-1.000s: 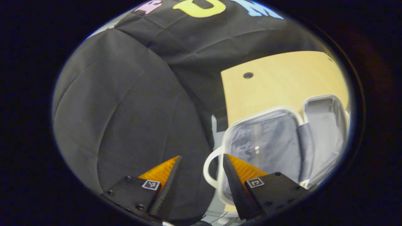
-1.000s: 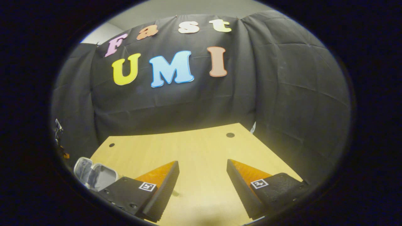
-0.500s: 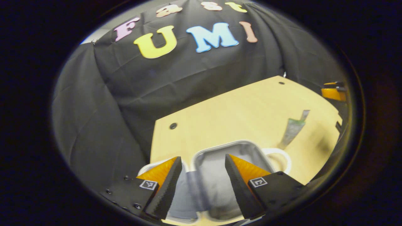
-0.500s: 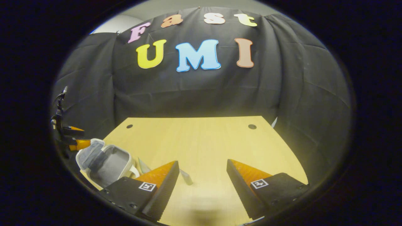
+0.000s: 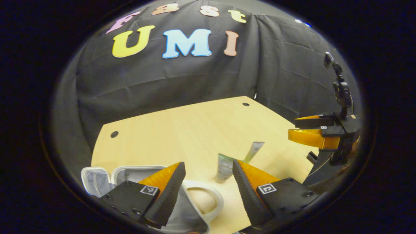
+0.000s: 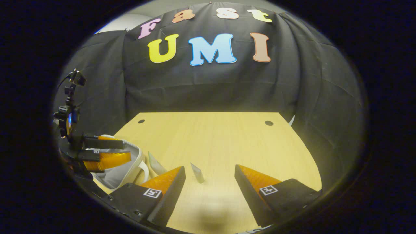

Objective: First open the suitcase, pack the skin care products into it, and then close the suitcase.

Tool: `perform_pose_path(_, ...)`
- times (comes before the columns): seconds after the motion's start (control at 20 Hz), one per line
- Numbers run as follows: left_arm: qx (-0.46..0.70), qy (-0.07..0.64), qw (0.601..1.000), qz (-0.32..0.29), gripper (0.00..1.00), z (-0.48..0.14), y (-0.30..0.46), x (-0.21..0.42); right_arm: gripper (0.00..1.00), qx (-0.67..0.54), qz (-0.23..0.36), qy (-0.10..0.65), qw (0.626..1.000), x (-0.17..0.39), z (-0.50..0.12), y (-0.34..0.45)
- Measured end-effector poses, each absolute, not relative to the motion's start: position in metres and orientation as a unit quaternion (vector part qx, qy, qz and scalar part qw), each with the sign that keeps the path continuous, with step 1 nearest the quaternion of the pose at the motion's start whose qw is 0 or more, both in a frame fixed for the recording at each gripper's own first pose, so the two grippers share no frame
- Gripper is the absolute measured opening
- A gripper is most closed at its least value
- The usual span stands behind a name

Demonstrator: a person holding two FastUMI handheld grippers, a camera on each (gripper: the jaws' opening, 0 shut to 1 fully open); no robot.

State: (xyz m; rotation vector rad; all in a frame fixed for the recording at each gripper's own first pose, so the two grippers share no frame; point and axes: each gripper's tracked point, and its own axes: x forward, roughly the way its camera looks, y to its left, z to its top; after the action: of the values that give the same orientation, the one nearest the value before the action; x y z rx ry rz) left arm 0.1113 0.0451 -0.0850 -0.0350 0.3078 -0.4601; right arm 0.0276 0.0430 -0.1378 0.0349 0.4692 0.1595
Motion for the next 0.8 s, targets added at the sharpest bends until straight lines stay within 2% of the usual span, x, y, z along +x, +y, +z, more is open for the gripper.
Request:
perform_pose_path(0.35, -0.079, 0.2, 0.962, -0.167, 0.95, -0.112, -0.01, 0.129, 0.93, 0.02, 0.078, 0.245, 0.966, 0.033, -0.144, 0.025)
perform_pose_path(0.55, -0.099, 0.221, 0.966, -0.095, 0.96, -0.128, -0.007, 0.156, 0.93, 0.02, 0.078, 0.254, 0.964, 0.042, -0.145, 0.012)
perform_pose_path(0.75, -0.134, 0.255, 0.955, -0.068, 0.95, -0.154, -0.011, 0.181, 0.93, 0.021, 0.091, 0.274, 0.957, 0.048, -0.152, 0.006)
perform_pose_path(0.8, -0.134, 0.266, 0.953, -0.046, 0.73, -0.161, -0.003, 0.181, 0.93, 0.019, 0.097, 0.283, 0.954, 0.05, -0.157, 0.007)
